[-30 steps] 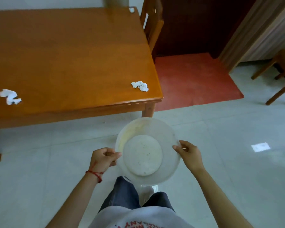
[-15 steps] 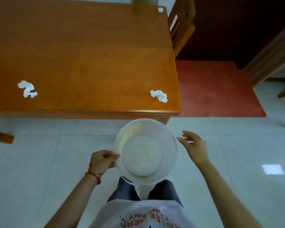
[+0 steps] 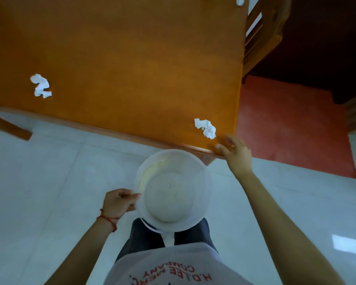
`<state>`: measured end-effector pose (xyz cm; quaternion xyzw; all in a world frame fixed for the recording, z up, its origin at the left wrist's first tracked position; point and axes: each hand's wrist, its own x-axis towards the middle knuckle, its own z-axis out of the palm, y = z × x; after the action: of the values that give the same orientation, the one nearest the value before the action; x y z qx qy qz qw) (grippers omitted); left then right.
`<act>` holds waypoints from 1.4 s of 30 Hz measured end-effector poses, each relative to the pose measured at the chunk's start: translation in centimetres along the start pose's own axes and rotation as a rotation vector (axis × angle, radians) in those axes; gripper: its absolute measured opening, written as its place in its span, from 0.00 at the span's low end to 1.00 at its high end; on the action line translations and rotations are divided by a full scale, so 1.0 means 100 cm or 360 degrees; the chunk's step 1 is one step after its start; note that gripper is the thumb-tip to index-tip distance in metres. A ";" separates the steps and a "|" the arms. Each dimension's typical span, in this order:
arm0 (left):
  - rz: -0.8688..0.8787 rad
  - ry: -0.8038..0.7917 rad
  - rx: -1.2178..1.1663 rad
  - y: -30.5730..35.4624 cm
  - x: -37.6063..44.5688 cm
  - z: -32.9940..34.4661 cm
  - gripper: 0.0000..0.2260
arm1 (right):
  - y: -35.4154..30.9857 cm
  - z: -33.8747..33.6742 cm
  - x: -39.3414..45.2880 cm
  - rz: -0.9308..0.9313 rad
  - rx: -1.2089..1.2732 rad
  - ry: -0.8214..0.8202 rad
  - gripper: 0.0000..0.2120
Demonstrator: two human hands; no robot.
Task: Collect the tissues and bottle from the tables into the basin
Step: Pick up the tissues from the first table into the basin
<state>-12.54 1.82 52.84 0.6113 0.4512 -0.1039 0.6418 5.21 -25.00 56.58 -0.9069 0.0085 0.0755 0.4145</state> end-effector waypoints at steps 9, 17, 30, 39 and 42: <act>-0.0033 0.0120 -0.0028 -0.006 -0.004 0.022 0.06 | -0.003 0.025 0.058 -0.0294 -0.0308 -0.0381 0.27; -0.0038 0.0125 -0.0041 -0.008 -0.004 0.026 0.05 | 0.003 0.044 0.066 -0.0541 -0.0742 -0.0404 0.17; 0.0013 0.0033 0.0064 -0.001 0.002 0.015 0.07 | -0.016 0.049 -0.039 -0.0378 -0.0062 -0.0358 0.13; 0.0104 -0.0177 0.0144 0.007 0.001 0.009 0.06 | 0.005 0.047 -0.100 -0.0171 -0.0052 -0.0265 0.25; 0.0153 -0.0265 0.0220 0.007 0.002 0.009 0.05 | 0.014 0.042 -0.122 -0.0130 -0.0031 -0.0007 0.22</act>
<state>-11.59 1.24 53.04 0.6644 0.3582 -0.1541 0.6376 -7.47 -23.38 54.59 -0.9103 -0.0301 0.0606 0.4084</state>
